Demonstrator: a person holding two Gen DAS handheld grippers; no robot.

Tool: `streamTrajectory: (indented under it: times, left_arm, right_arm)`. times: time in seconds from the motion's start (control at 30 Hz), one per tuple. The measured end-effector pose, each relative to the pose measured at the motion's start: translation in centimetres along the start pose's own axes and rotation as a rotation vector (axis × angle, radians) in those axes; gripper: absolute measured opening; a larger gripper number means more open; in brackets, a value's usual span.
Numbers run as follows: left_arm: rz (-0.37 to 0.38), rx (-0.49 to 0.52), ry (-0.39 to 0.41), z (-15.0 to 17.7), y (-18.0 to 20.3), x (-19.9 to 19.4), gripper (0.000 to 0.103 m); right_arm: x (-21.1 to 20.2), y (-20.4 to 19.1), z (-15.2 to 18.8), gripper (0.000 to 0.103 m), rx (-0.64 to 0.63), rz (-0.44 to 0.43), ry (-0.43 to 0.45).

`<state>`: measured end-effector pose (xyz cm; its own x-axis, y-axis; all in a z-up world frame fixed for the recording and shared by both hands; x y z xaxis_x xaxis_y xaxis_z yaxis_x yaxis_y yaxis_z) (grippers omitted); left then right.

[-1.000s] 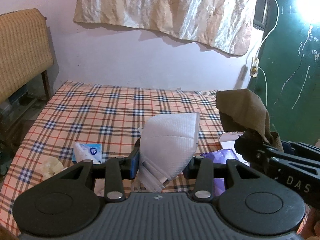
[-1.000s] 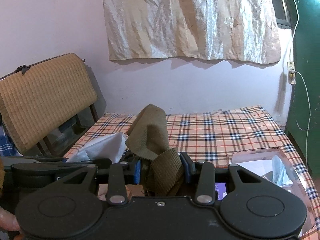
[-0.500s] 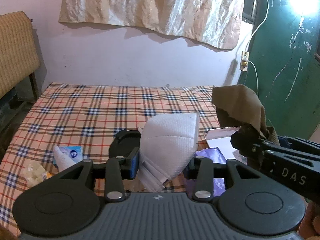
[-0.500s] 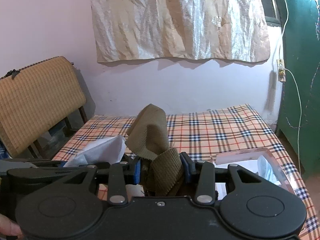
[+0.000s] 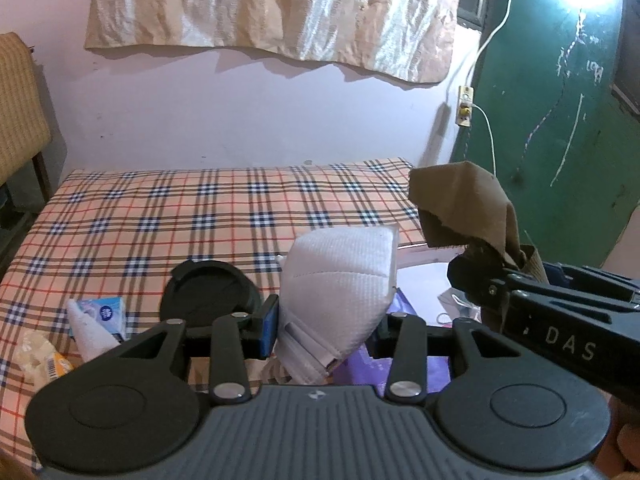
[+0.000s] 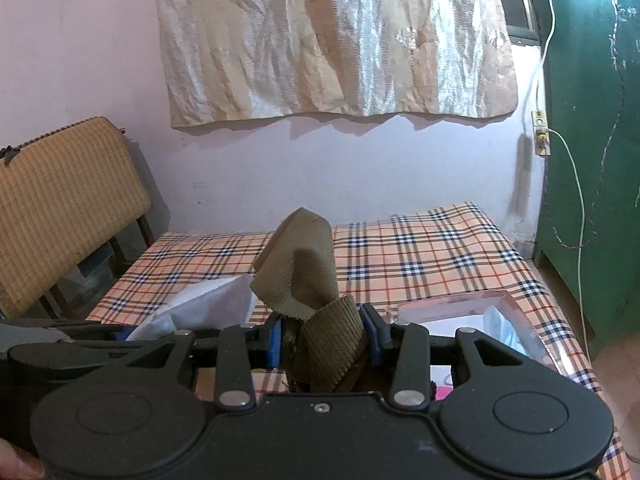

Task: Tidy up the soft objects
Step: 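Carry the white mask and olive-green cloth with both tools to the tray, then open both tools to drop the mask and cloth into the tray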

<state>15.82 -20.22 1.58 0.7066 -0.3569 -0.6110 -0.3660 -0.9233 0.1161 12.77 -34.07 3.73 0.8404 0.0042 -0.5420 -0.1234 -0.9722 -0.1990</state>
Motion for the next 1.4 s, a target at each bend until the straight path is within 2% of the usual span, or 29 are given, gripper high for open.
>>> streamTrajectory:
  times: [0.5,0.8,1.13,1.4]
  left_arm:
    - [0.048,0.065,-0.021,-0.2,3.8,2.0,0.042]
    - [0.084,0.099,-0.045,0.1,6.7,3.8,0.043]
    - [0.123,0.107,-0.085,0.3,9.4,6.2,0.043]
    - [0.112,0.108,-0.099,-0.4,10.5,8.9,0.043]
  right_arm:
    - [0.0,4.4,0.0,0.048,0.041,0.049,0.002]
    - [-0.1,8.7,0.0,0.048,0.068,0.095,-0.007]
    - [0.8,13.7,0.6,0.049,0.098,0.138,-0.049]
    - [3.4,15.9,1.0,0.049,0.115,0.139,-0.099]
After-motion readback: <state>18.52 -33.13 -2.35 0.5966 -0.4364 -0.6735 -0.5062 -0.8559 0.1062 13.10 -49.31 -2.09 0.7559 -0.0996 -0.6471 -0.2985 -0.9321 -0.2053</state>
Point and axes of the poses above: each gripper's, at about its wrist camera, not at the fingertips, and x roughly the way its jaws point, y to its right, z to its underside, the point moved 8 cm from there along x, roughly the way its jaws point, and after that the axes turned 1 degree about z, right-handed, at the moved point
